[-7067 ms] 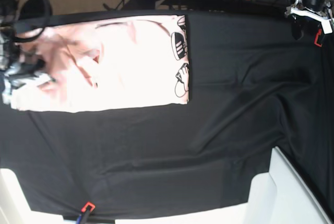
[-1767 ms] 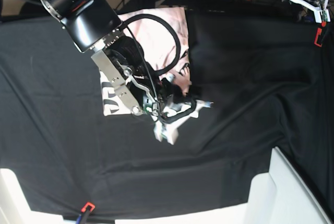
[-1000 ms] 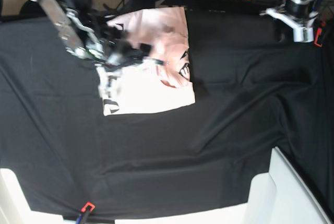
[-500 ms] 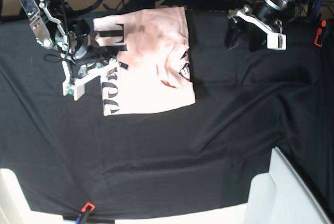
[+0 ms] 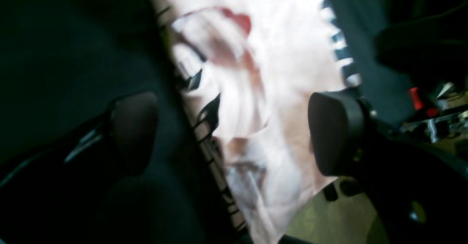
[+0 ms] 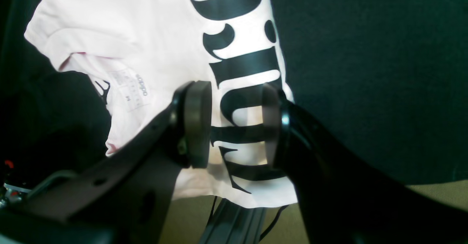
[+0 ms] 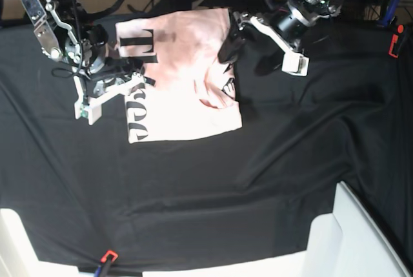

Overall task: Fold the T-shirt properly
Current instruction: 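Lower the left gripper and grasp the folded shirt's corner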

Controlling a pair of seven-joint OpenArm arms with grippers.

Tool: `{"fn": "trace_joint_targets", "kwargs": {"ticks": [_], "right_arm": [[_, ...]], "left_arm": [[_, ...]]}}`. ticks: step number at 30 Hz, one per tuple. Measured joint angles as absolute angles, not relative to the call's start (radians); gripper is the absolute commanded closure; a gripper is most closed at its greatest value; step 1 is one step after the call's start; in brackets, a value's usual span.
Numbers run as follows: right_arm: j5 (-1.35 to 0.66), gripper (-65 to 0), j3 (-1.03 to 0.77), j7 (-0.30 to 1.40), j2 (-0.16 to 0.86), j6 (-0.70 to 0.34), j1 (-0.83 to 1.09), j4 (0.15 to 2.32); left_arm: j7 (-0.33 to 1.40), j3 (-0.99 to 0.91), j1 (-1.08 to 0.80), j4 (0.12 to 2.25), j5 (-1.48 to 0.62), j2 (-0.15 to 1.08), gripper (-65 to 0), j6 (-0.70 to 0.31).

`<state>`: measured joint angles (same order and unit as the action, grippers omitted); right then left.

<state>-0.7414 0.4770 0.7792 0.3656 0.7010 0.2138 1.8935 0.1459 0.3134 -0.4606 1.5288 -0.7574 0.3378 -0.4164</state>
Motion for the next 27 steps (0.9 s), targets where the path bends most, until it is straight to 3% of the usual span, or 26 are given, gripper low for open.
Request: {"fn": "trace_joint_targets", "kwargs": {"ticks": [10, 27], "right_arm": [[-0.741, -21.2, 0.477, 0.778, 0.379, 0.701, 0.214, 1.893], [-0.741, -21.2, 0.483, 0.779, 0.379, 0.701, 0.228, 1.893]], "left_arm": [[0.145, 0.314, -0.395, 1.344, -0.752, 0.253, -65.0, -0.409], [0.147, 0.421, -0.266, 1.236, -0.765, 0.194, -65.0, -0.420]]}}
